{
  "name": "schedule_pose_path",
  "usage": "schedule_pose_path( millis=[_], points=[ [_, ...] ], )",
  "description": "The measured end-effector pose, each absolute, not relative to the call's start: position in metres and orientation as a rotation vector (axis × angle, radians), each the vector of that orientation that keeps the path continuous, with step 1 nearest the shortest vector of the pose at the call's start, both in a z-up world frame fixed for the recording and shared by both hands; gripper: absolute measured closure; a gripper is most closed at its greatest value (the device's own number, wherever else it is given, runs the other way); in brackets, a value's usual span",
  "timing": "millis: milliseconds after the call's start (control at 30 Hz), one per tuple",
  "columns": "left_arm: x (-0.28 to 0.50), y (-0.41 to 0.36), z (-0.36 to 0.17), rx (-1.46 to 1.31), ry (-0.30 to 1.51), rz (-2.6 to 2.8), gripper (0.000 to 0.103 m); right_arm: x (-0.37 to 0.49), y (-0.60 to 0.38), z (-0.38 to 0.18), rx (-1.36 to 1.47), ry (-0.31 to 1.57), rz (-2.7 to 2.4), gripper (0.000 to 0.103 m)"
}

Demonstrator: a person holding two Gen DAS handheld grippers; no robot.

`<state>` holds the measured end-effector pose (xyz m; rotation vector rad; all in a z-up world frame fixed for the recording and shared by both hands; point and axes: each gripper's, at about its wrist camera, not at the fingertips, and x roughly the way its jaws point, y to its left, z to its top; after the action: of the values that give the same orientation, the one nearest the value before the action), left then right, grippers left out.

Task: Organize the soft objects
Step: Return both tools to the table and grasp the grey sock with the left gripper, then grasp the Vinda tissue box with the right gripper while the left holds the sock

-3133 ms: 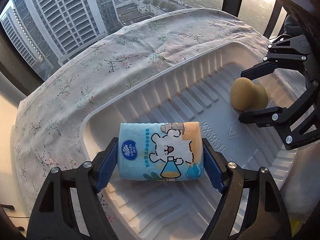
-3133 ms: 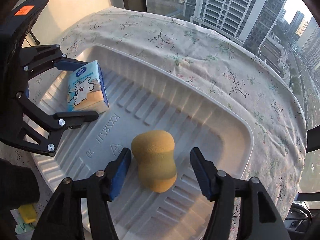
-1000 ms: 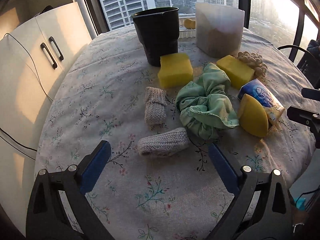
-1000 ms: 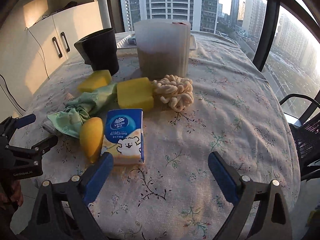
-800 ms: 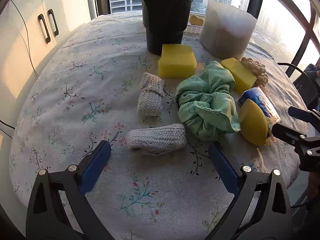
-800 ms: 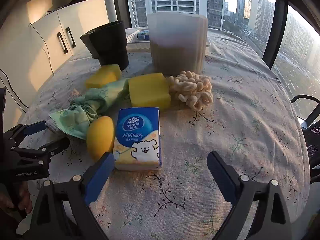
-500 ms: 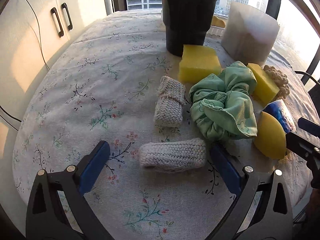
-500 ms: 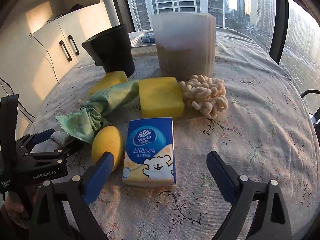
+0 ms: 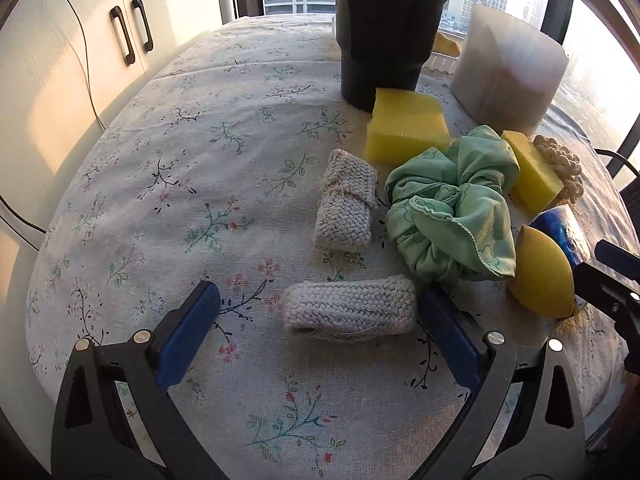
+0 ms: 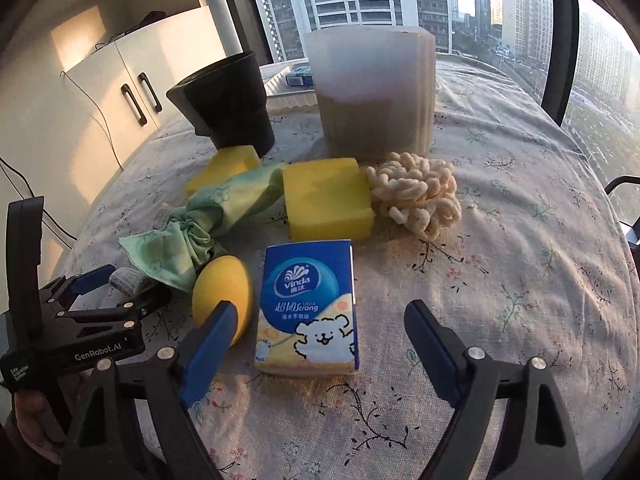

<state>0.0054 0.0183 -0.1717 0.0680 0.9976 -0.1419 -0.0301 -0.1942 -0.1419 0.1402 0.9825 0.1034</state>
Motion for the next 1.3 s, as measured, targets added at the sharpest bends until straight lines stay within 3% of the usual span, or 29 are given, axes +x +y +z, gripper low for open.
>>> schedule_pose_path(
  millis=[100,233,367,533,567,633,733,767,900,1067,1133,1167,1267,1300],
  points=[
    [0.003,0.02,-0.17,0.063,0.985,-0.137,0.011,-0.036,-0.204,-0.141,0.17,0.975,0.09,0.024],
    [0.002,0.019,-0.167,0.069,0.969,-0.152,0.023,-0.037,-0.207,-0.148,0.163,1.003,0.095,0.024],
    [0.0,0.013,-0.164,0.08,0.962,-0.173,0.048,-0.033,-0.194,-0.147,0.121,1.004,0.131,0.022],
    [0.001,0.011,-0.163,0.072,0.969,-0.162,0.049,-0.025,-0.182,-0.141,0.094,1.0,0.182,0.02],
    [0.001,0.012,-0.163,0.066,0.968,-0.163,0.05,-0.023,-0.183,-0.142,0.12,1.007,0.209,0.024],
    [0.0,0.013,-0.163,0.063,0.967,-0.168,0.05,-0.022,-0.185,-0.144,0.181,1.032,0.274,0.041],
    [0.0,0.015,-0.163,0.054,0.966,-0.179,0.05,-0.023,-0.193,-0.143,0.198,1.038,0.263,0.046],
    [-0.001,0.016,-0.163,0.049,0.966,-0.184,0.05,-0.025,-0.195,-0.141,0.164,1.027,0.228,0.046],
    [0.0,0.017,-0.163,0.049,0.962,-0.191,0.05,-0.025,-0.196,-0.145,0.095,1.015,0.153,0.025],
    [0.001,0.016,-0.163,0.05,0.96,-0.188,0.05,-0.02,-0.182,-0.146,0.119,0.996,0.227,0.022],
    [0.0,0.016,-0.163,0.05,0.958,-0.188,0.05,-0.012,-0.181,-0.146,0.185,1.014,0.271,0.031],
    [0.0,0.015,-0.163,0.053,0.957,-0.187,0.05,-0.009,-0.183,-0.145,0.229,1.025,0.313,0.043],
    [0.0,0.016,-0.163,0.055,0.955,-0.192,0.05,-0.008,-0.195,-0.149,0.246,1.05,0.278,0.055],
    [0.0,0.016,-0.163,0.049,0.956,-0.195,0.05,-0.009,-0.2,-0.152,0.265,1.053,0.282,0.052]
  ],
)
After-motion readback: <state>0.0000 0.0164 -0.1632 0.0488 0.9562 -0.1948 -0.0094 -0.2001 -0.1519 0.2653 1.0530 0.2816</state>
